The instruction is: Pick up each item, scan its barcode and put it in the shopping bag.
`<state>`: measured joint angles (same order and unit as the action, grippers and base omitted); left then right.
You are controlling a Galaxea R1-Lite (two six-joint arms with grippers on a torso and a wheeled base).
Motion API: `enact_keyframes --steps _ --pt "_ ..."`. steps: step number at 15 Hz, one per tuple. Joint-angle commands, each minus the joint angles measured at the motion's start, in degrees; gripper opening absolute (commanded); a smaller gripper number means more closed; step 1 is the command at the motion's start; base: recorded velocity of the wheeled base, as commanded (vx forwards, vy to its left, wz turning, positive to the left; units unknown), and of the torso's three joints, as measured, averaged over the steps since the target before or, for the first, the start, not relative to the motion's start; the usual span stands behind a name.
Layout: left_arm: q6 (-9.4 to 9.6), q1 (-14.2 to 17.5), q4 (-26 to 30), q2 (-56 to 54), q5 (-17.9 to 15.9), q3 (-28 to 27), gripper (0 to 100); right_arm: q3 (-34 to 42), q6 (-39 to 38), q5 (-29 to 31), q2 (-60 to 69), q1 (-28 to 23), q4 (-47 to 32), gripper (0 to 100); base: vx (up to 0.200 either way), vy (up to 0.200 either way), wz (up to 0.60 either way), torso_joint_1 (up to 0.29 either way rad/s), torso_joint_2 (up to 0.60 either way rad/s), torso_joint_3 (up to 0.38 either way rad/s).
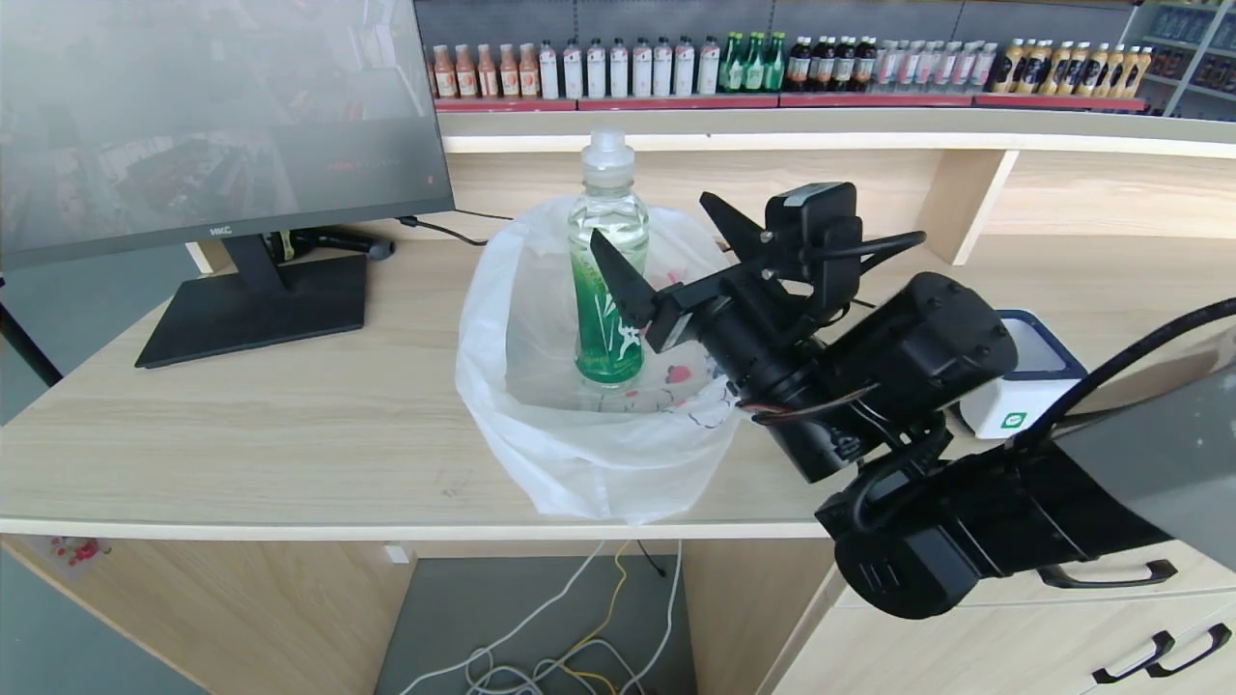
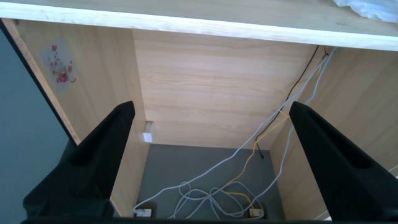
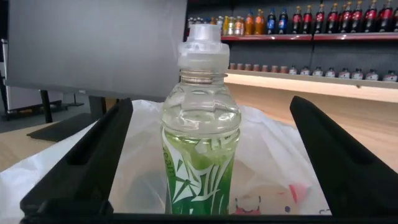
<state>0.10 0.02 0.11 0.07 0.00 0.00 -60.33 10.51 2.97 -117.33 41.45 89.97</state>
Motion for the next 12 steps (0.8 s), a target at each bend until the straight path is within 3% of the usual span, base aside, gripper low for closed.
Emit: enact_keyframes --steps 1,7,12 --pt "-0.01 0.06 -0.02 0.01 0.0 0.0 100 7.51 0.13 -0.16 8.44 0.12 0.03 100 0.0 0.0 0.0 0.0 0.0 0.0" --pt "0.08 -0.02 -0.02 0.01 0.0 0.0 100 26.58 -1.54 -3.15 22.41 -0.32 0.03 100 0.0 0.0 0.0 0.0 0.0 0.0" --pt "0.25 -0.02 -0.02 0.01 0.0 0.0 100 30.54 -3.3 -0.16 26.89 -0.32 0.03 100 0.0 0.0 0.0 0.0 0.0 0.0"
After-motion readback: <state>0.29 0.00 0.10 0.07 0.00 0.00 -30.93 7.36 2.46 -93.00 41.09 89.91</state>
